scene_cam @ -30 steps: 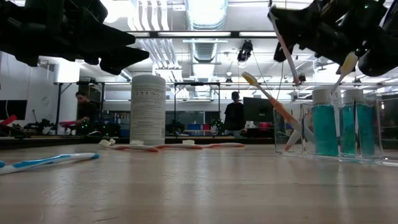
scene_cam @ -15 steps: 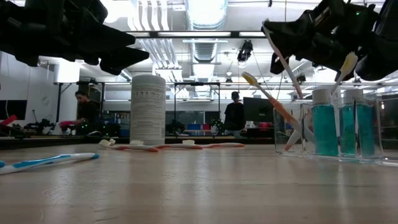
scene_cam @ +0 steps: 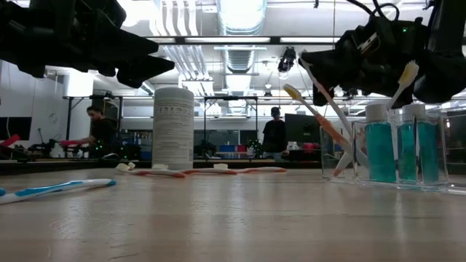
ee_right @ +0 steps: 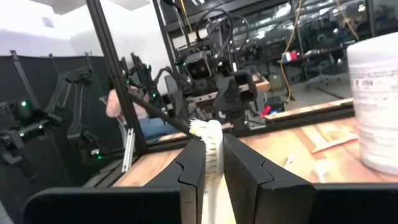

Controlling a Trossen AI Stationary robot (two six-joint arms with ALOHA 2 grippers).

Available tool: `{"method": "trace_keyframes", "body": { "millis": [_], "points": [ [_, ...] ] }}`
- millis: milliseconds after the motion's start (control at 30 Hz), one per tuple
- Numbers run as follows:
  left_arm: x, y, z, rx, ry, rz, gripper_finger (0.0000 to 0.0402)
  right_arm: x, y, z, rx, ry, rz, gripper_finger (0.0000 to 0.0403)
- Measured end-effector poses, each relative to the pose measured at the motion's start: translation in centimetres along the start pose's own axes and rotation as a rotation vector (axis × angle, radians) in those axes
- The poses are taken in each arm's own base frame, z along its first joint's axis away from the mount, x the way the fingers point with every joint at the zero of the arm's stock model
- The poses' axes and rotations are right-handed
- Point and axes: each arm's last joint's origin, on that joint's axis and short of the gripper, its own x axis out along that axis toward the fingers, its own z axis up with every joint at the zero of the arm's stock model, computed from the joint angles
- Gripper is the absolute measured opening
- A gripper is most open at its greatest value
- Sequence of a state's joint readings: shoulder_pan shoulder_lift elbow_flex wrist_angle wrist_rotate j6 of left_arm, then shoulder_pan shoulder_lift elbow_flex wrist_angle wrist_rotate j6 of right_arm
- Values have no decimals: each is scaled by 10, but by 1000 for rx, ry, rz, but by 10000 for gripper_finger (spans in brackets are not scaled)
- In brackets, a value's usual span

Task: Pick & Place toothbrushing station
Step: Put the orange toothbrush into the top section of the transparent organizer

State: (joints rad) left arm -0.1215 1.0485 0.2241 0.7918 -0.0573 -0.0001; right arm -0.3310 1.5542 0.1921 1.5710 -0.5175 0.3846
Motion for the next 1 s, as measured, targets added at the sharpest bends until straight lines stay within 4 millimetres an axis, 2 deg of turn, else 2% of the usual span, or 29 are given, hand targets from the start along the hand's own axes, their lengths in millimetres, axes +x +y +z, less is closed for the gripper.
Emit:
{"method": "trace_keyframes", "body": {
  "millis": [667,1000],
  "points": [
    [0,0,0,0,1,0,319,-1,-9,-27,29,126,-10,44],
    [0,0,0,0,1,0,319,-2,-10,-30,20,143,-18,78]
  ]
}}
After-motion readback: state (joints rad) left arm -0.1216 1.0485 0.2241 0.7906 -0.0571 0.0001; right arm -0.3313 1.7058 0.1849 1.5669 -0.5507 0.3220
